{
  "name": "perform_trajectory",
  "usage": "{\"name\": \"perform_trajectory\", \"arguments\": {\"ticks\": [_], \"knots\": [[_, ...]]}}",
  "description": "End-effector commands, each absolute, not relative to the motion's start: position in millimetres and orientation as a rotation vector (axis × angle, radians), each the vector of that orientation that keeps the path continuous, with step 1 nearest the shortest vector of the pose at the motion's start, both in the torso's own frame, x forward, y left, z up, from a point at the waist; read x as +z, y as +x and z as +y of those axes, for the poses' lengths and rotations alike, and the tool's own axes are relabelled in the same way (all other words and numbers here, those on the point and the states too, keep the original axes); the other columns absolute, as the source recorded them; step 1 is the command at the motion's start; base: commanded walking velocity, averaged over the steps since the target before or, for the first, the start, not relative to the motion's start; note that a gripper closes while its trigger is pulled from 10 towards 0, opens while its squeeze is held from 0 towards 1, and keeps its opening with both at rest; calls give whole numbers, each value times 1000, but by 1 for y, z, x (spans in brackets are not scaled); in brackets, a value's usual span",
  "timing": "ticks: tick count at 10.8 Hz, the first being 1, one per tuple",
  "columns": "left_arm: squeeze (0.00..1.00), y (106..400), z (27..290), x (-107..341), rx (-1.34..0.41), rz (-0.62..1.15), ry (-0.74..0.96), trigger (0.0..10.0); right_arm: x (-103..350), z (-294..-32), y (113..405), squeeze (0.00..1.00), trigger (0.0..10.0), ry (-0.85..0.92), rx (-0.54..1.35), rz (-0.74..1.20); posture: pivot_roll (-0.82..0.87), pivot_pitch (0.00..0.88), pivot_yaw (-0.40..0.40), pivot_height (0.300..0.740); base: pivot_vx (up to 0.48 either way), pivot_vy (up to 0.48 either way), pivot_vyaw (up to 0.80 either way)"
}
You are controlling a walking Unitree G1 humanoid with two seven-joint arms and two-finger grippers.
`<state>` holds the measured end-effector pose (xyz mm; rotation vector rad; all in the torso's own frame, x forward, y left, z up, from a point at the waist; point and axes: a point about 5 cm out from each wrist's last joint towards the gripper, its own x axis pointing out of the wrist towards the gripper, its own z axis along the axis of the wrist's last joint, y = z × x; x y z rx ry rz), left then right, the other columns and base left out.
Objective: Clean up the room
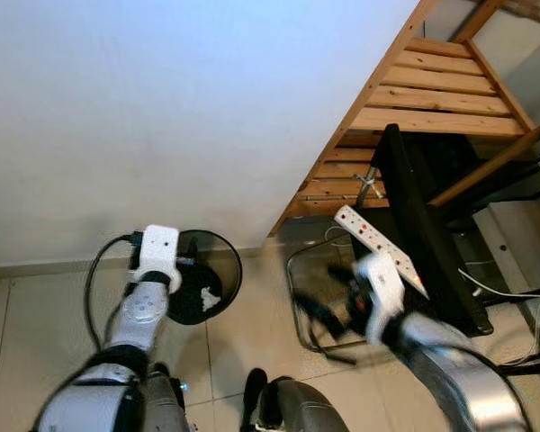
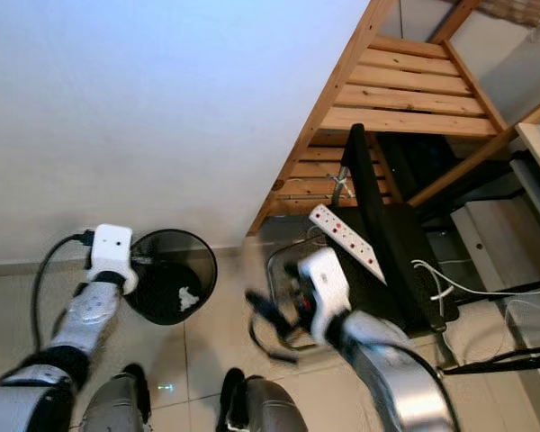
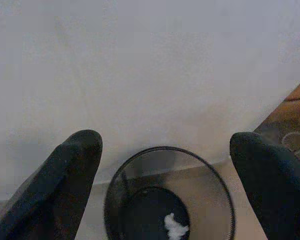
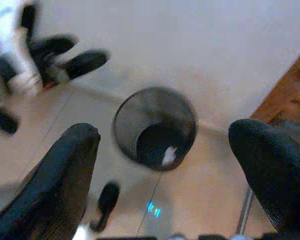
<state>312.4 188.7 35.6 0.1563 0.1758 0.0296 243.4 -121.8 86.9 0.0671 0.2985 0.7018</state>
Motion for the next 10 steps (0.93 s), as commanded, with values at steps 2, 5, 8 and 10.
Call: {"name": "perform_trajectory", "arguments": {"ticks": [2,5,8,10], "knots": [[0,313,168,46,-50,79,127,10000,81,-132,262,176,10000,61,564,272,-19,146,-171,740,0,0,0],[0,308,149,95,-119,-95,60,10000,78,-118,293,161,10000,116,457,201,75,45,-90,740,0,0,0],[0,293,128,134,-210,-161,131,10000,76,-123,311,153,10000,118,308,135,133,0,-49,740,0,0,0],[0,274,150,96,-88,-13,20,10000,87,-155,307,161,10000,129,180,35,114,0,-60,740,0,0,0]]}}
